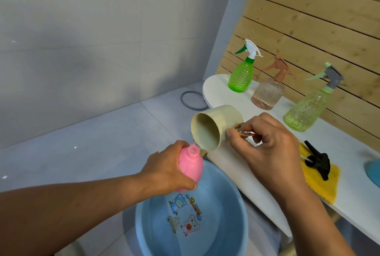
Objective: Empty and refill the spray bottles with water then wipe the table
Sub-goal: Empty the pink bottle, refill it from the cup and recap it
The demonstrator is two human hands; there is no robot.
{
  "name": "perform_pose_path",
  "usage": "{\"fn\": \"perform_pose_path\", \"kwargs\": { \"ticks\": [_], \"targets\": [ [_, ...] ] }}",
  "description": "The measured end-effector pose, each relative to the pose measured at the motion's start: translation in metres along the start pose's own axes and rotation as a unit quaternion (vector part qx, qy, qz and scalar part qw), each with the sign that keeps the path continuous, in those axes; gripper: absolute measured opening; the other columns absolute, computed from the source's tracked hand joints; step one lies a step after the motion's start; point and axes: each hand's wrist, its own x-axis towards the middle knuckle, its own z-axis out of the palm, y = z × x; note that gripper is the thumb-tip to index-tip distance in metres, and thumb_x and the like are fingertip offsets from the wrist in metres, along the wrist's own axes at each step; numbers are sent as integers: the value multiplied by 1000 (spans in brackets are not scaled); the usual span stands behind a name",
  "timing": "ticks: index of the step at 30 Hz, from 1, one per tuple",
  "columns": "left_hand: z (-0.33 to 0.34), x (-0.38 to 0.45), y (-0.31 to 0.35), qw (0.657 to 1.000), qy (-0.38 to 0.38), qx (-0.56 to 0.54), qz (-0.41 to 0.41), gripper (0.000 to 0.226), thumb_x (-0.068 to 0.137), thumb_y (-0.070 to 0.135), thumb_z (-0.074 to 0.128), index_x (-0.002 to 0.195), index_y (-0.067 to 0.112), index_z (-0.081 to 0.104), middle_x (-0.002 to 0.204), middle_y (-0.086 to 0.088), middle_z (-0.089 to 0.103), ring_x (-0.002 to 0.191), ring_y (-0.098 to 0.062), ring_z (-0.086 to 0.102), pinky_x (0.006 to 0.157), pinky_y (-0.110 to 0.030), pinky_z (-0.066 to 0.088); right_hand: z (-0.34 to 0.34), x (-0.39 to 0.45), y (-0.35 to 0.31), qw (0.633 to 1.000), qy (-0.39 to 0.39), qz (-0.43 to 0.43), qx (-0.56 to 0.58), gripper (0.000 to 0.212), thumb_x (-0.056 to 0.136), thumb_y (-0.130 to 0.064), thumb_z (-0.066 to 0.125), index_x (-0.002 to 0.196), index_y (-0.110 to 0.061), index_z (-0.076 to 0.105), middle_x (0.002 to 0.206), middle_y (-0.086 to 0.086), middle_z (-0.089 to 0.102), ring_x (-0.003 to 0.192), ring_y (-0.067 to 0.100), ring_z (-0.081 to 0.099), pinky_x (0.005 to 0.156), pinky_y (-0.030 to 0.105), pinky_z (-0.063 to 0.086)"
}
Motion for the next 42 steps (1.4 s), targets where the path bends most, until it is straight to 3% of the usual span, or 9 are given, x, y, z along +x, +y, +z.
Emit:
{"fn": "perform_pose_path", "kwargs": {
  "ticks": [5,8,11,14,24,32,35,38,42],
  "targets": [
    [2,3,2,1000,-1,-5,0,99,55,52,96,136,51,38,123,21,55,114,-16,58,89,-37,61,-3,0,-1,1000,2,-2,-8,23,85,-49,69,75,-29,66,73,-11,57,70,13,53,58,36,45],
    [3,4,3,1000,-5,-10,-1,99,51,55,94,133,53,39,121,21,56,112,-15,59,87,-36,61,-3,-1,3,998,2,59,28,26,84,-48,72,68,-32,58,68,-13,51,65,9,49,56,22,34],
    [4,5,3,1000,-7,-13,-4,99,49,57,93,131,54,38,119,23,56,111,-14,59,86,-35,60,-2,-2,14,985,3,149,87,33,83,-46,75,67,-24,57,60,-10,43,57,11,41,55,32,32],
    [7,6,4,1000,-10,-16,-9,97,50,55,94,131,52,40,121,22,56,113,-16,58,87,-37,61,-3,-3,21,984,0,162,68,33,83,-46,75,68,-23,58,61,-8,43,57,12,41,54,36,34],
    [11,9,13,1000,-13,-12,-5,98,54,48,98,133,49,41,124,20,57,115,-19,59,90,-41,62,3,-12,32,971,-28,-30,-237,24,85,-37,76,72,-20,66,75,-2,54,72,23,50,47,34,41],
    [14,10,13,1000,-15,-17,7,97,52,51,97,130,53,40,119,24,57,112,-15,59,85,-34,61,4,-12,41,954,26,-155,-254,25,93,-24,72,73,-12,63,76,5,52,64,24,36,55,36,28],
    [13,11,15,1000,-13,-22,11,97,51,53,96,130,55,39,117,28,55,111,-13,58,81,-29,60,3,-11,45,976,49,-87,-195,20,92,-31,72,78,-18,66,80,0,56,70,25,46,58,37,34],
    [11,13,16,999,-9,-31,10,99,49,53,95,131,54,41,119,26,56,112,-14,59,84,-32,61,0,-3,45,990,81,88,-75,21,89,-49,67,79,-31,63,80,-11,56,76,9,55,60,31,40],
    [7,18,20,999,-15,-51,9,100,41,56,91,128,53,43,120,22,59,112,-15,61,87,-37,62,-1,32,58,930,122,297,180,34,88,-54,68,73,-24,63,70,-7,66,60,0,54,62,29,40]
  ]
}}
